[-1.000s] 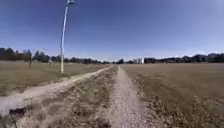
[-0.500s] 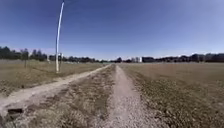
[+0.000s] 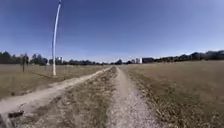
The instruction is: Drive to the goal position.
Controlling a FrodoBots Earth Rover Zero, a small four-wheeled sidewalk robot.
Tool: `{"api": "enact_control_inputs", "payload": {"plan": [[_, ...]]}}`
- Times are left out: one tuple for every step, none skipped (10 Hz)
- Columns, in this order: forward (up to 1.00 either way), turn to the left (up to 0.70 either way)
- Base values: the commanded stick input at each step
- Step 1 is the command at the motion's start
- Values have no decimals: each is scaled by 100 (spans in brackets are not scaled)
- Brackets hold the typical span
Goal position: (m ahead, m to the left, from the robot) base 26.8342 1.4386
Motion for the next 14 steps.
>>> {"api": "enact_control_inputs", "payload": {"plan": [[70, -13], [70, -22], [70, -34], [70, -1], [70, 0], [70, 0], [70, 0], [70, 0], [70, 0], [70, 0], [70, 0], [70, 0], [70, 0], [70, 0]]}}
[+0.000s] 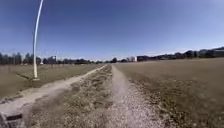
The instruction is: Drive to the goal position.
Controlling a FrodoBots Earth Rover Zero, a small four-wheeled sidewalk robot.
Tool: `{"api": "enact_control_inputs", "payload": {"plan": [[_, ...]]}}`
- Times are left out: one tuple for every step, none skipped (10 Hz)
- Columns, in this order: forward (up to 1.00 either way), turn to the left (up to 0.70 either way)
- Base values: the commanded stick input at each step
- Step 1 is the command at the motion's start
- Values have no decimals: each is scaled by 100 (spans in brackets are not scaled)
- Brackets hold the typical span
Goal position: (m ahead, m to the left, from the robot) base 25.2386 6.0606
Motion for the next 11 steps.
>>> {"api": "enact_control_inputs", "payload": {"plan": [[70, 0], [70, 0], [70, 0], [70, 0], [70, 0], [70, 0], [70, 0], [70, 0], [70, 0], [70, 0], [70, 0]]}}
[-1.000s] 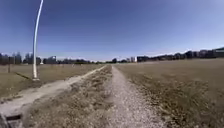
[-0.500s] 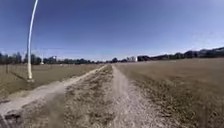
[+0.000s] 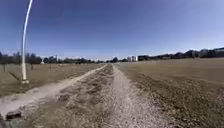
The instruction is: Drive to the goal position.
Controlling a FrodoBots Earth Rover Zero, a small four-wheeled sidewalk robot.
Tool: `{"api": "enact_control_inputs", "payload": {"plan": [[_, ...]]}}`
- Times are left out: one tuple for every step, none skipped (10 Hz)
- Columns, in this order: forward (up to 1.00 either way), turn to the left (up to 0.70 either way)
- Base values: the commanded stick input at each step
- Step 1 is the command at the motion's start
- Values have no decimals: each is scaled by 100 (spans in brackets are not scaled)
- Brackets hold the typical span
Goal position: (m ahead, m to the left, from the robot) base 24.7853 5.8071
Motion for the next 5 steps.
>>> {"api": "enact_control_inputs", "payload": {"plan": [[70, 0], [70, 0], [70, 0], [70, -24], [70, -35]]}}
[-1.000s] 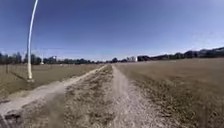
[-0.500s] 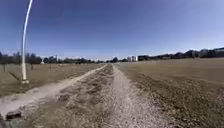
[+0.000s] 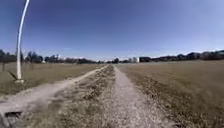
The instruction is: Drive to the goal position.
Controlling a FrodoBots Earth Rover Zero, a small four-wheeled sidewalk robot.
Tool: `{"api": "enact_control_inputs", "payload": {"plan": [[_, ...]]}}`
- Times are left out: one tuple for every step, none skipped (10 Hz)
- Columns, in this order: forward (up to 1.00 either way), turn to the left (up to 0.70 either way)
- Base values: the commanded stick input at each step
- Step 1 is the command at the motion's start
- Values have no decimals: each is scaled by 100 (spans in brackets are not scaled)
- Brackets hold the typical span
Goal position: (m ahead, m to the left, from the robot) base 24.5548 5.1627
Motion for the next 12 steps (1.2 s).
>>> {"api": "enact_control_inputs", "payload": {"plan": [[70, -35], [70, -26], [70, -1], [70, 0], [70, 0], [70, 0], [70, 0], [70, 0], [70, 0], [70, 0], [70, 0], [70, 0]]}}
